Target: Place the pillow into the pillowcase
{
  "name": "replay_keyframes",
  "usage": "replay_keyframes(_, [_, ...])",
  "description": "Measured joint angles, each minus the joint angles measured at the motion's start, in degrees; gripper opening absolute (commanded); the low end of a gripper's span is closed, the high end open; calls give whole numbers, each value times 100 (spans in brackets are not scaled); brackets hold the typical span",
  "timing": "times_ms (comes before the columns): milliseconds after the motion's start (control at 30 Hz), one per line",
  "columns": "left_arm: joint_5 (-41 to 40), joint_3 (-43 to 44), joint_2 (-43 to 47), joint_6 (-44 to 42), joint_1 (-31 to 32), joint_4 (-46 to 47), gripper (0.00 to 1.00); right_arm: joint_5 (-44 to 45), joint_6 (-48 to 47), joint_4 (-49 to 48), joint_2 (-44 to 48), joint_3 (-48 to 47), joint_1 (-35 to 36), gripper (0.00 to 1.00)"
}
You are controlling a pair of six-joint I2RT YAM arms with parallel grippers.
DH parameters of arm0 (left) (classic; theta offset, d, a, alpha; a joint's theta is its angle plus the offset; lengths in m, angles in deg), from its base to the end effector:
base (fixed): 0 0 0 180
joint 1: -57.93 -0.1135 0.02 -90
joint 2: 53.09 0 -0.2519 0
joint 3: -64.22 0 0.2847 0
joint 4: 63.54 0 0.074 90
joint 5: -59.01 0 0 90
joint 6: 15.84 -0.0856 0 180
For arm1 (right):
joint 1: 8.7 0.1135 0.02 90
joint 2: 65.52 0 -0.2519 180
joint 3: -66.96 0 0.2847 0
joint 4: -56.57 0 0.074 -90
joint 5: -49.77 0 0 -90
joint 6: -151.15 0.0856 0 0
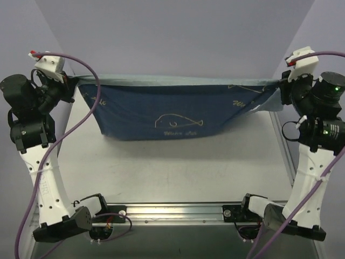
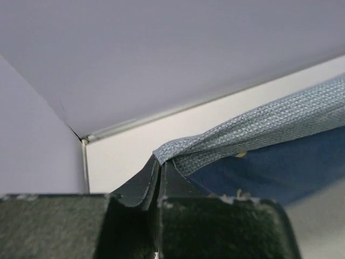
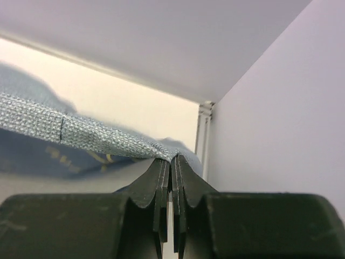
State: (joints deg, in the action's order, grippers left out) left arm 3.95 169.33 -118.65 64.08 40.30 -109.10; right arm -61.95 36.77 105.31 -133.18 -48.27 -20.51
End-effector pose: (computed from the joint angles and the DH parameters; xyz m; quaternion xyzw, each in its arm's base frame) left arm 0.2804 0.0377 0.5090 0.1537 0.7206 -0.0638 0.6731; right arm 0.2706 -0.0242 0.5535 -0.2079 0.6828 -0.0856 0.6951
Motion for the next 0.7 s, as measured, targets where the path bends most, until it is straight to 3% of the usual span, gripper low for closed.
replay_keyframes(167, [-170, 66, 210, 254, -9, 647, 0, 144, 39, -225, 269, -129, -26, 0])
replay_keyframes(300, [-129, -223, -61, 304, 15, 1071, 0, 105, 90, -334, -96, -72, 50, 0])
replay_keyframes(433, [-151, -730, -748, 330, 229, 1388, 0, 245, 74, -638, -964, 188, 409, 0])
replay_keyframes(567, [-608, -876, -2111, 109, 717, 1698, 0, 660, 44, -1047, -2623, 44, 719, 0])
replay_keyframes(600, [-776, -866, -2516, 55, 839, 1770, 22, 767, 48, -1128, -3119, -107, 765, 8])
replay_keyframes(633, [-990, -750, -3023, -2, 973, 1792, 47, 885, 68, -1115, -3644, -396, 813, 29])
replay_keyframes(667, [-1165, -546, -3488, -13, 1064, 1768, 61, 1040, 131, -1045, -4234, -863, 855, 52])
replay_keyframes(700, [-1357, -122, -4048, 24, 1128, 1554, 77, 1207, 175, -999, -4857, -1438, 896, 85])
